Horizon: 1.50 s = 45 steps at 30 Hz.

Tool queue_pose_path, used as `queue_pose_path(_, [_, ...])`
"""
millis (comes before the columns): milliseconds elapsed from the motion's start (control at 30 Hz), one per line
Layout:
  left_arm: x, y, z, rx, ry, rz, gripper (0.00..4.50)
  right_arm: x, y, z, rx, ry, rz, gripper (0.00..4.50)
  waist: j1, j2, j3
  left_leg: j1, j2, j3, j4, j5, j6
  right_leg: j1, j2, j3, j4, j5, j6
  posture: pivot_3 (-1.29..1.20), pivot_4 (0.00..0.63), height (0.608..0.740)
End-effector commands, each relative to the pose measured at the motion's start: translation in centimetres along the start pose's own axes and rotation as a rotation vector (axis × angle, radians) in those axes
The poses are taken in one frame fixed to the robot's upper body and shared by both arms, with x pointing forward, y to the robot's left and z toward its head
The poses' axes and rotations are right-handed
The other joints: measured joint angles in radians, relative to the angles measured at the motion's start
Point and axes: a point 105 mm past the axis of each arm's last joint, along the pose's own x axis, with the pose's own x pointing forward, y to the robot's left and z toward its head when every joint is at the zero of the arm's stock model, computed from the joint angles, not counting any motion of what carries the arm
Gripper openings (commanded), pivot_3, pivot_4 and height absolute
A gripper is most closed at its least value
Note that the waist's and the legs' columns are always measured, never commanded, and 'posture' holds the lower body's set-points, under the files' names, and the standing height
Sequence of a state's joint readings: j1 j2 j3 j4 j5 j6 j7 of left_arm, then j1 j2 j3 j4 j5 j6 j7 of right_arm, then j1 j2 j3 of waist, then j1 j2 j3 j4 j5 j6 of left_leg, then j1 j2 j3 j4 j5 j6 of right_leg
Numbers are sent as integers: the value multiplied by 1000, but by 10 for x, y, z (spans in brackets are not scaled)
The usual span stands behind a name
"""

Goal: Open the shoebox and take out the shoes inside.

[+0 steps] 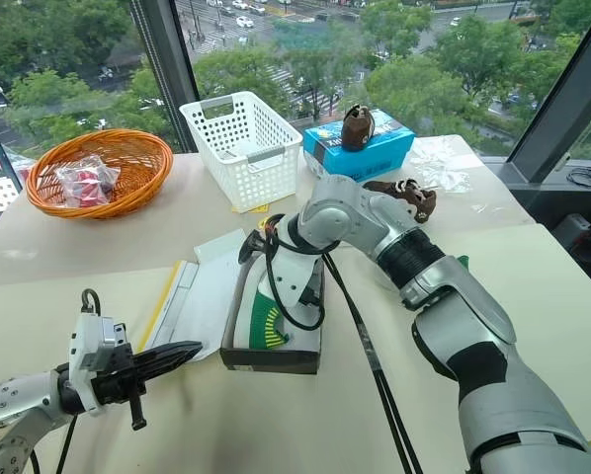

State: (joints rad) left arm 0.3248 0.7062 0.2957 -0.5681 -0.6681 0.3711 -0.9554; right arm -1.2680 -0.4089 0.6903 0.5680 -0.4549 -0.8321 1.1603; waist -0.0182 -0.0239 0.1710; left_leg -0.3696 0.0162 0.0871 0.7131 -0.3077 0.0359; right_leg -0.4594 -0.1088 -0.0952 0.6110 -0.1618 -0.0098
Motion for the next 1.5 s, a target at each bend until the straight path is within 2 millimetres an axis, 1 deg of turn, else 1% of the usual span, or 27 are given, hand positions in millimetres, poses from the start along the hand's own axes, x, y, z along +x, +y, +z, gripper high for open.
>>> queue_pose_path(33, [1,-6,8,38,-17,-8,0,11,7,1,-19,-10,21,4449,0,0,0,0,0,0,0,0,0,0,0,0,0,0,0,0,150,731])
queue_pose_path(167, [1,-6,10,40,-17,-2,0,17,21,1,-4,-23,57,4449,3,0,0,0,0,0,0,0,0,0,0,0,0,0,0,0,150,731])
queue_pose_path(333, [2,-7,12,39,-20,-1,0,18,30,1,38,-34,65,4449,2,0,0,0,0,0,0,0,0,0,0,0,0,0,0,0,150,731])
queue_pose_path(367, [3,-7,12,39,-20,-1,0,17,30,1,40,-34,64,3929,2,0,0,0,0,0,0,0,0,0,0,0,0,0,0,0,150,731])
queue_pose_path(433, [4,-7,13,39,-21,-2,0,17,30,2,42,-38,57,3367,2,0,0,0,0,0,0,0,0,0,0,0,0,0,0,0,150,731])
queue_pose_path(567, [7,-6,16,41,-24,-5,0,16,28,3,49,-44,42,1947,2,0,0,0,0,0,0,0,0,0,0,0,0,0,0,0,150,731])
queue_pose_path(633, [8,-6,16,40,-24,-8,0,15,26,2,51,-36,29,1397,2,0,0,0,0,0,0,0,0,0,0,0,0,0,0,0,150,731])
queue_pose_path(767, [8,-5,16,37,-20,-11,0,7,10,-2,73,-18,-53,1397,2,0,0,0,0,0,0,0,0,0,0,0,0,0,0,0,150,731])
queue_pose_path(900, [8,-3,14,36,-19,-12,0,-17,-18,-8,103,-4,-194,1397,2,0,0,0,0,0,0,0,0,0,0,0,0,0,0,0,150,731])
queue_pose_path(1033, [8,-3,15,39,-20,-14,0,-39,-33,-2,141,-65,-304,1397,3,0,0,0,0,0,0,0,0,0,0,0,0,0,0,0,150,731])
queue_pose_path(1167, [8,-2,15,40,-19,-15,0,-53,-28,1,162,-77,-327,1397,3,0,0,0,0,0,0,0,0,0,0,0,0,0,0,0,150,731])
queue_pose_path(1333, [7,-1,14,40,-17,-16,0,-59,-25,6,232,-82,-373,1397,4,0,0,0,0,-1,0,0,0,0,0,0,-1,0,0,0,150,731])
queue_pose_path(1500, [5,0,13,39,-13,-19,0,-81,-30,-9,358,-13,-496,1397,4,0,0,0,0,0,0,0,0,0,0,0,0,0,-1,0,150,731])
